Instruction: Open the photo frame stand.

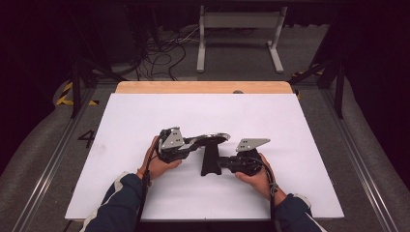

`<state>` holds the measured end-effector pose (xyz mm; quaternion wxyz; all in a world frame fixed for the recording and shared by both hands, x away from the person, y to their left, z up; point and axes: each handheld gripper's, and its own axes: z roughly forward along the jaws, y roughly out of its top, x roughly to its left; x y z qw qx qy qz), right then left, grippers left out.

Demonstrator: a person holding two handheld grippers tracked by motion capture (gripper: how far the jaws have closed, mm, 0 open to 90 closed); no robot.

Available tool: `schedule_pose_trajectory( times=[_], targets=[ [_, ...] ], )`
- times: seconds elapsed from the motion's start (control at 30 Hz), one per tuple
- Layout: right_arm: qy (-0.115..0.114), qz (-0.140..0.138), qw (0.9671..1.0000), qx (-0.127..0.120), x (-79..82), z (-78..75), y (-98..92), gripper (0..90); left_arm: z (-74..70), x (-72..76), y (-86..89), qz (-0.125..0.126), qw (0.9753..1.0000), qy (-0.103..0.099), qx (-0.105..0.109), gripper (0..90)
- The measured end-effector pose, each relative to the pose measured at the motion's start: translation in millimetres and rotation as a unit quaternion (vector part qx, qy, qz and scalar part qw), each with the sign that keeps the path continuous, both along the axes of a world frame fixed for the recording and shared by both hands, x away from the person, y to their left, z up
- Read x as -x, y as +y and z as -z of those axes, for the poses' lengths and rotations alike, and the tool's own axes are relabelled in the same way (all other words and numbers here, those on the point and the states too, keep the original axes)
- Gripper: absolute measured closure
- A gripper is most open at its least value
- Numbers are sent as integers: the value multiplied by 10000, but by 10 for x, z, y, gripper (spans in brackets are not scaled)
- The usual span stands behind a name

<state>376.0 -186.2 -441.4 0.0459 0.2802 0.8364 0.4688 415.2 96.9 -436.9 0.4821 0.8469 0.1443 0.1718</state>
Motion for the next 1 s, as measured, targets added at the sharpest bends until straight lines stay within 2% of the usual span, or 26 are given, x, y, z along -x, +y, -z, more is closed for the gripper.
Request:
schedule_pose_trajectory(
  times=[0.27, 0.33, 0.43, 0.5, 0.67, 0.73, 0.8, 0.9, 0.97, 1.0],
  targets=[
    [-206, 132, 9996, 156, 60, -24, 6, 816, -21, 31, -23, -111, 9998, -71, -119, 726],
    [-344, 214, 9991, 140, 87, -70, -5, 804, -32, 44, -14, -170, 9998, -68, -90, 721],
    [-475, 331, 9982, 133, 115, -122, -33, 804, -63, 68, 6, -243, 9996, -141, -47, 668],
    [-551, 406, 9976, 86, 135, -160, -66, 804, -82, 71, 42, -311, 9994, -128, 45, 597],
    [-766, 431, 9960, 171, 198, -235, -81, 815, -93, 96, 100, -389, 9992, -83, 88, 560],
    [-810, 430, 9956, 171, 216, -249, -80, 819, -101, 100, 108, -381, 9992, -108, 87, 519],
    [-916, 426, 9946, 220, 259, -278, -76, 841, -114, 118, 129, -433, 9990, -62, 61, 488],
    [-1023, 470, 9935, 161, 298, -305, -71, 880, -108, 122, 141, -466, 9989, -32, 6, 445],
    [-1089, 461, 9929, 88, 321, -323, -52, 900, -85, 98, 127, -642, 9979, -46, -25, 379],
    [-1118, 445, 9927, 79, 331, -326, -37, 900, -60, 68, 109, -738, 9972, -68, -109, 354]
  ],
)
